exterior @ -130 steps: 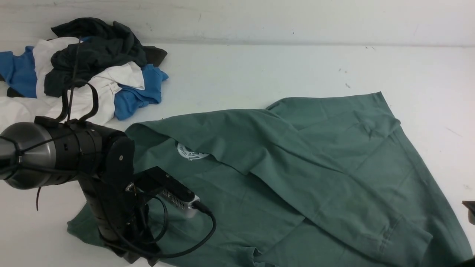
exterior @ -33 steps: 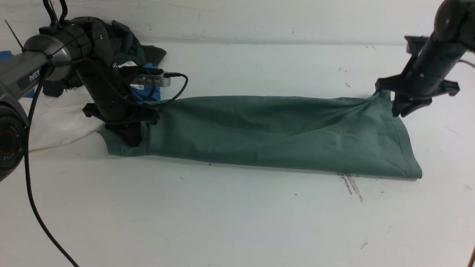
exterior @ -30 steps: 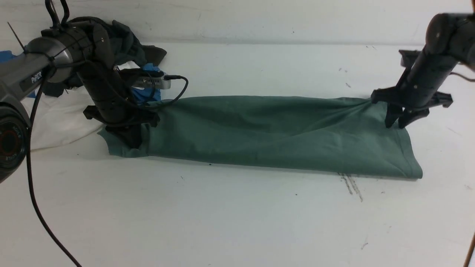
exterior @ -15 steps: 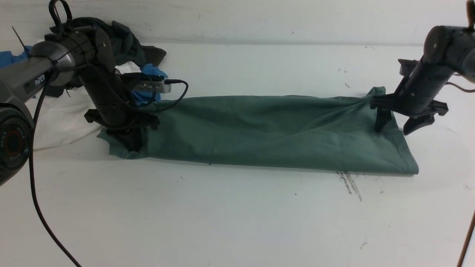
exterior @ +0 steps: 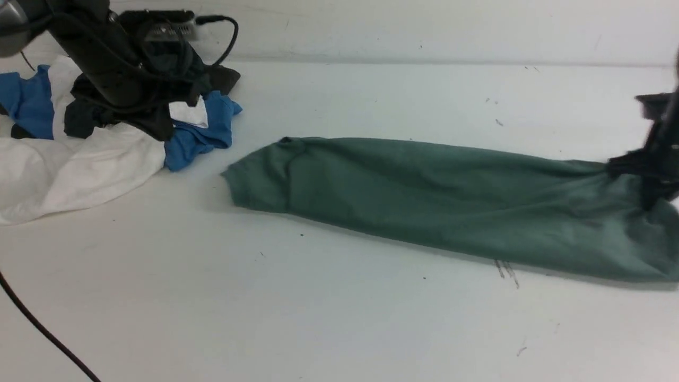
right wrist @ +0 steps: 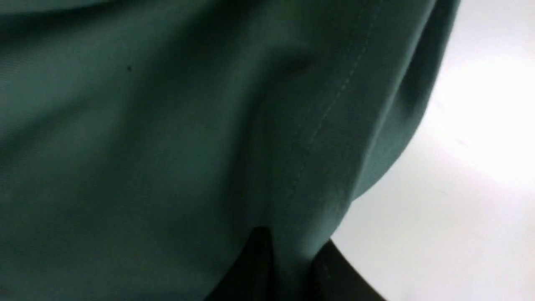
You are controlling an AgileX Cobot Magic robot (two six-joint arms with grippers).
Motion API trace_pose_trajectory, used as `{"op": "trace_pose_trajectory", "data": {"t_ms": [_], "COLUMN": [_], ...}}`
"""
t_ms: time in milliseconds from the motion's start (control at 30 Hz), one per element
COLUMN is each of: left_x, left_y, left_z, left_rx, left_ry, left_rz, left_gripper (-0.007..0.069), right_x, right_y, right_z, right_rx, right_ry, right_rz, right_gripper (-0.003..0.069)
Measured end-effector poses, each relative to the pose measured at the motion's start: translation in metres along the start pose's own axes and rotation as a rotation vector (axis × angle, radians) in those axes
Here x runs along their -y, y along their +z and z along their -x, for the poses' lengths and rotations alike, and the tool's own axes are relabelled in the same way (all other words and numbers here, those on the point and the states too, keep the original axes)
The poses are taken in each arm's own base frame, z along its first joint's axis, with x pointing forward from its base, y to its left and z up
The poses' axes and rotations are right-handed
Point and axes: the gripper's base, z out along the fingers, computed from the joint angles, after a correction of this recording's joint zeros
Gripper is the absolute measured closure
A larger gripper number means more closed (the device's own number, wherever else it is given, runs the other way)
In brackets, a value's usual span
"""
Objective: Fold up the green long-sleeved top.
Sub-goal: Use the right arm to drag the right edge of the fabric to the left and folds it over the left edge
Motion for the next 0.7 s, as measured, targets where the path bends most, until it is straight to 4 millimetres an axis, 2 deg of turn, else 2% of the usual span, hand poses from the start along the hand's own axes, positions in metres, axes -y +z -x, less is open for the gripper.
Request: {"op": "trace_pose_trajectory", "data": {"t_ms": [100, 133, 167, 233, 300, 333, 400, 467, 533, 567, 600, 700], "left_x": [0.006, 0.007, 0.008, 0.008, 0.008, 0.008, 0.007, 0.006, 0.005, 0.005, 0.004, 0.003], "left_y": [-0.013, -0.015, -0.018, -0.018, -0.016, -0.016, -0.011, -0.005, 0.002, 0.003, 0.007, 0.014], "left_z": [-0.002, -0.002, -0.002, -0.002, -0.002, -0.002, -0.002, -0.002, -0.001, -0.001, -0.002, -0.003], "left_rx": [0.024, 0.027, 0.035, 0.036, 0.033, 0.032, 0.022, 0.009, -0.005, -0.006, -0.015, -0.032], "left_ry": [0.021, 0.023, 0.035, 0.038, 0.038, 0.037, 0.035, 0.032, 0.028, 0.027, 0.026, 0.022], "left_rz": [-0.029, -0.030, -0.036, -0.040, -0.041, -0.042, -0.043, -0.047, -0.051, -0.052, -0.053, -0.055], "left_gripper": [0.0629, 0.0629, 0.0629, 0.0629, 0.0629, 0.0629, 0.0629, 0.0629, 0.0629, 0.0629, 0.0629, 0.0629], "right_x": [0.043, 0.047, 0.058, 0.060, 0.054, 0.053, 0.031, 0.006, -0.016, -0.018, -0.035, -0.062], "right_y": [-0.028, -0.032, -0.052, -0.080, -0.103, -0.108, -0.141, -0.163, -0.176, -0.178, -0.183, -0.184], "right_z": [-0.013, -0.014, -0.019, -0.025, -0.028, -0.029, -0.033, -0.032, -0.028, -0.027, -0.023, -0.015], "right_rx": [0.040, 0.049, 0.090, 0.149, 0.202, 0.215, 0.285, 0.328, 0.358, 0.363, 0.375, 0.372], "right_ry": [0.087, 0.097, 0.132, 0.160, 0.179, 0.183, 0.202, 0.212, 0.210, 0.212, 0.194, 0.183], "right_rz": [-0.043, -0.046, -0.051, -0.035, -0.008, -0.002, 0.060, 0.131, 0.200, 0.207, 0.252, 0.324], "right_gripper": [0.0594, 0.0594, 0.0594, 0.0594, 0.0594, 0.0594, 0.0594, 0.0594, 0.0594, 0.0594, 0.0594, 0.0594]}}
